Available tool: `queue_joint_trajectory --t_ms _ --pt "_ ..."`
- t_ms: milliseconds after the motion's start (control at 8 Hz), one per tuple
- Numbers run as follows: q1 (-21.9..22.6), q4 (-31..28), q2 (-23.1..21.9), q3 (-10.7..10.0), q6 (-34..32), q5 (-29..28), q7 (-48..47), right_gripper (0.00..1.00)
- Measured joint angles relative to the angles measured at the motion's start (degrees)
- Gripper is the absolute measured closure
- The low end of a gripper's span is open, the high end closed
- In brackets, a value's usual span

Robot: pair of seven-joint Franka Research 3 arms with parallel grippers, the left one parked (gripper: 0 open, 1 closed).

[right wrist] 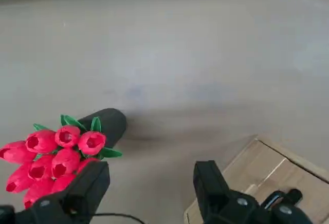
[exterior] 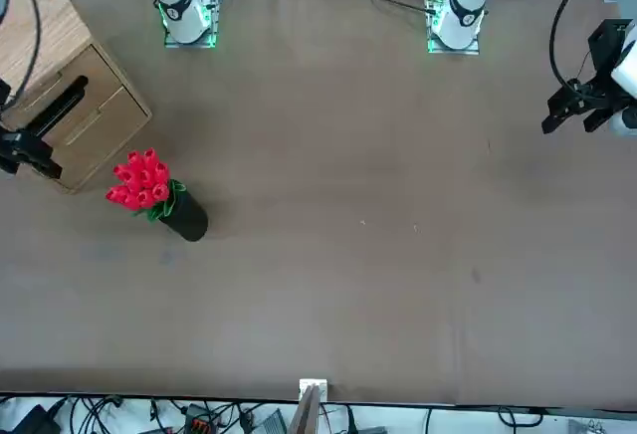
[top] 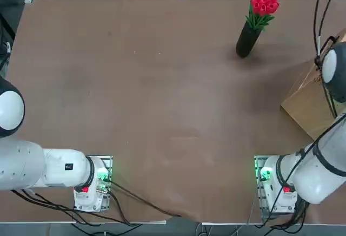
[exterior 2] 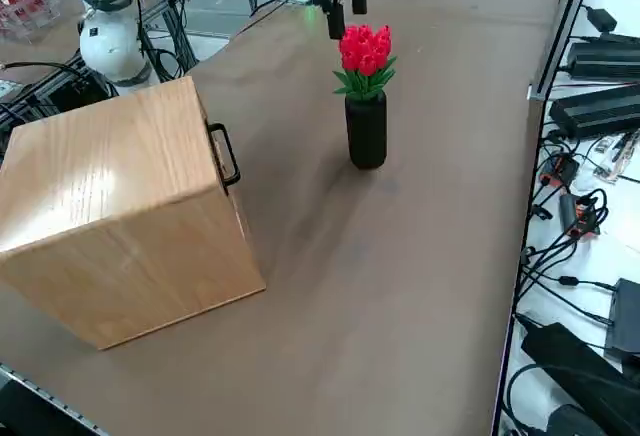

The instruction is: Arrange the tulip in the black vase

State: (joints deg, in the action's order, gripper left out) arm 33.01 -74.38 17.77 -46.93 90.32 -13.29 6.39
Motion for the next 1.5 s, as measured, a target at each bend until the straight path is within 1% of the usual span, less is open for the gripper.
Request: queue_joint_trajectory --t_ms 125,250,500,625,750,875,1000,1250,1500 --pt "-4.78 -0.01 -1.07 5.0 0.0 0.34 0.0 0.0" --pt "-9.98 -0.02 -2.22 10.84 0.0 1.32 -0.02 0.0" --pt "-19.77 -0.67 -4.88 23.99 -0.04 6.4 -0.94 0.0" --pt "-22.87 -1.51 -6.27 29.88 -0.05 9.21 -3.26 0.0" --pt "-25.03 -3.01 -7.85 34.36 -0.06 10.83 -5.54 0.0" --pt "-26.4 -4.99 -9.64 36.96 -0.06 11.66 -6.56 0.0" --pt "-27.02 -7.28 -11.6 37.87 -0.04 12.41 -6.63 0.0" --pt "-27.6 -11.15 -14.68 38.17 0.07 13.08 -6.68 0.0" --pt "-27.65 -13.09 -16.09 38.25 0.07 13.13 -7.04 0.0"
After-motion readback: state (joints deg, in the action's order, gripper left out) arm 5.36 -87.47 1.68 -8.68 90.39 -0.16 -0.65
